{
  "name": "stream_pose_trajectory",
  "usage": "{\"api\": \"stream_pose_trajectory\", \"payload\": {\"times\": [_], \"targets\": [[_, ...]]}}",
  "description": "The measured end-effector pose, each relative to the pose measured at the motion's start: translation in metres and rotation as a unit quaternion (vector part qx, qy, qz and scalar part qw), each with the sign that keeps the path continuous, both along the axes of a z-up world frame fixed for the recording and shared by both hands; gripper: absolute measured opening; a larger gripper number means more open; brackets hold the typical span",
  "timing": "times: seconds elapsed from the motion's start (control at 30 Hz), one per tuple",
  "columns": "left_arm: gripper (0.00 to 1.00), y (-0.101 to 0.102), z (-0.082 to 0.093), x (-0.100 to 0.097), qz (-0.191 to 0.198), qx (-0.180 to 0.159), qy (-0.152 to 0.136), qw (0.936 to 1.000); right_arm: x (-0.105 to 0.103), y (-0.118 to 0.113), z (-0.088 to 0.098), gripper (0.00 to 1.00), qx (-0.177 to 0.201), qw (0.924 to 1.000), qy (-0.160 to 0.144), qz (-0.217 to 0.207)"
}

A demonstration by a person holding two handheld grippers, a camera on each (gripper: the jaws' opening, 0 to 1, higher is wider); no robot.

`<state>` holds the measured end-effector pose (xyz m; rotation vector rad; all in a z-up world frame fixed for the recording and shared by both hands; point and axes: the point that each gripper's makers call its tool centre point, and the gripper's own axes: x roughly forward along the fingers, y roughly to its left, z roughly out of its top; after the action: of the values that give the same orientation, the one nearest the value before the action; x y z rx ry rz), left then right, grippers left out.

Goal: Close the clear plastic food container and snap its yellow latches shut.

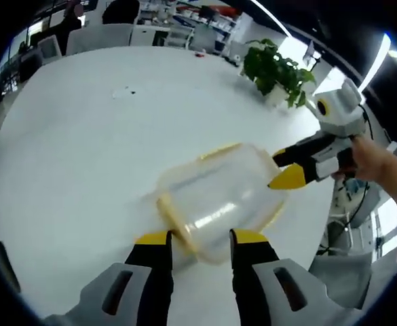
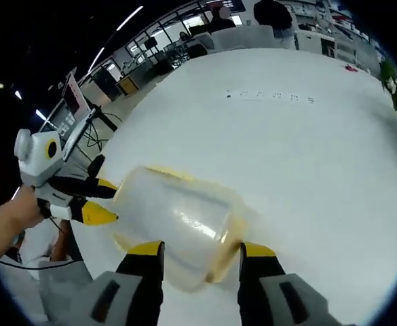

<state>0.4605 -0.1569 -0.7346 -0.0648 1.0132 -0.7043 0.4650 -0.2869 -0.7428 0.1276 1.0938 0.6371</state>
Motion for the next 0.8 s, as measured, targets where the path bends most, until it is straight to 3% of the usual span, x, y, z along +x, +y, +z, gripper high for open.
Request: {"api": "stream_pose_trajectory", "payload": {"times": [0.17, 0.2, 0.23, 0.27, 0.33, 0.5, 0.8], "targets": [[0.28, -0.002, 0.0, 0.001, 0.021, -0.004, 0.001, 0.9998, -0.001, 0.002, 0.0, 0.38, 0.001, 1.0, 0.006, 0.006], [0.27, -0.007, 0.001, 0.005, 0.022, -0.019, -0.001, 0.9996, -0.012, 0.011, 0.003, 0.35, 0.031, 0.9988, 0.032, 0.018], [0.26, -0.01, 0.008, 0.003, 0.028, -0.032, 0.01, 0.999, -0.016, 0.007, -0.004, 0.35, 0.006, 0.9987, 0.021, 0.045], [0.25, -0.005, 0.01, 0.005, 0.004, -0.01, -0.002, 0.9999, -0.011, 0.011, -0.001, 0.34, 0.008, 0.9996, 0.023, 0.012], [0.25, -0.007, 0.006, 0.004, -0.002, 0.009, 0.011, 0.9999, -0.005, 0.005, -0.001, 0.34, 0.008, 0.9995, 0.026, 0.012], [0.25, -0.005, -0.001, 0.001, -0.008, 0.014, 0.022, 0.9996, -0.003, 0.004, 0.0, 0.35, 0.004, 0.9999, 0.01, 0.009], [0.26, -0.003, -0.001, 0.002, -0.012, 0.015, 0.015, 0.9997, -0.002, 0.003, 0.0, 0.36, 0.003, 1.0, 0.006, -0.001]]}}
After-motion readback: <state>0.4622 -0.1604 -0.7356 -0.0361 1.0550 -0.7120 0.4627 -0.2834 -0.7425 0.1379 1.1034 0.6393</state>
